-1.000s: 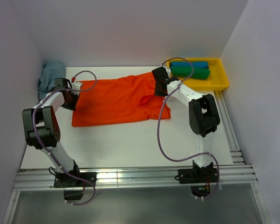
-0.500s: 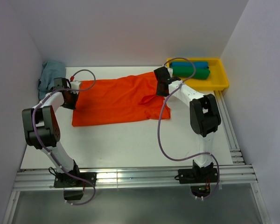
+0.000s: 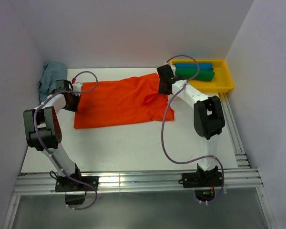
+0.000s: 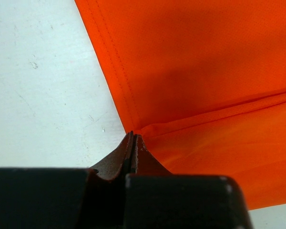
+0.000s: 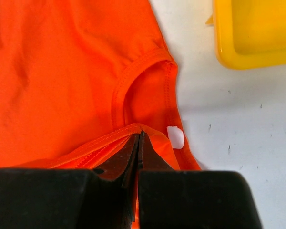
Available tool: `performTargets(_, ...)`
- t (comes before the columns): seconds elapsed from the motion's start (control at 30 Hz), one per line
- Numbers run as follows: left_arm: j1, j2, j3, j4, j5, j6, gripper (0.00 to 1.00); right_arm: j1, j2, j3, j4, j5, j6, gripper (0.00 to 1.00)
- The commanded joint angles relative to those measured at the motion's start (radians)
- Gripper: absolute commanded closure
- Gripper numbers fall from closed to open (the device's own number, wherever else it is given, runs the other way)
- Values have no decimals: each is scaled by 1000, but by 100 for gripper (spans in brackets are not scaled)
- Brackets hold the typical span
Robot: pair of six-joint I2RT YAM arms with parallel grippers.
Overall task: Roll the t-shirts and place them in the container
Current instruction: Fold the tshirt
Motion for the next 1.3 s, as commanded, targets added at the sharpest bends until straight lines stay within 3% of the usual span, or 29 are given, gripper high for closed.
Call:
performTargets(0.0, 5, -4, 3, 37, 21, -16, 100, -9, 31, 70, 29, -1, -33, 100)
performTargets(0.17, 6, -12, -6, 47, 24, -21, 99, -9, 61, 91, 13, 2, -39, 99)
performTargets(0.3, 6, -21, -14, 53, 22, -22, 86, -7, 83, 114, 1, 2, -43, 90)
performTargets(0.47, 5, -40, -10, 56, 28, -27, 59, -7, 91, 131, -2, 21, -44, 51)
performTargets(0.53, 5, -63, -10, 65, 30, -36, 46, -9, 86, 137, -2, 34, -43, 43)
performTargets(0.67, 9, -113, 13, 67, 38, -47, 37, -10, 33, 126, -22, 62, -23, 36)
performTargets(0.8, 45, -196, 36, -81, 134, -1, 29, -27, -98, -38, -13, 9, 35, 34)
performTargets(0.97, 69, -283, -28, -297, 238, 139, 28, -42, -366, -339, 93, -83, 114, 32)
performTargets(1.17, 112, -288, -138, -348, 307, 145, 31, -52, -570, -738, 300, -255, 249, 33)
performTargets(1.27, 114, -255, -149, -320, 355, 108, 33, -52, -589, -809, 367, -306, 275, 33)
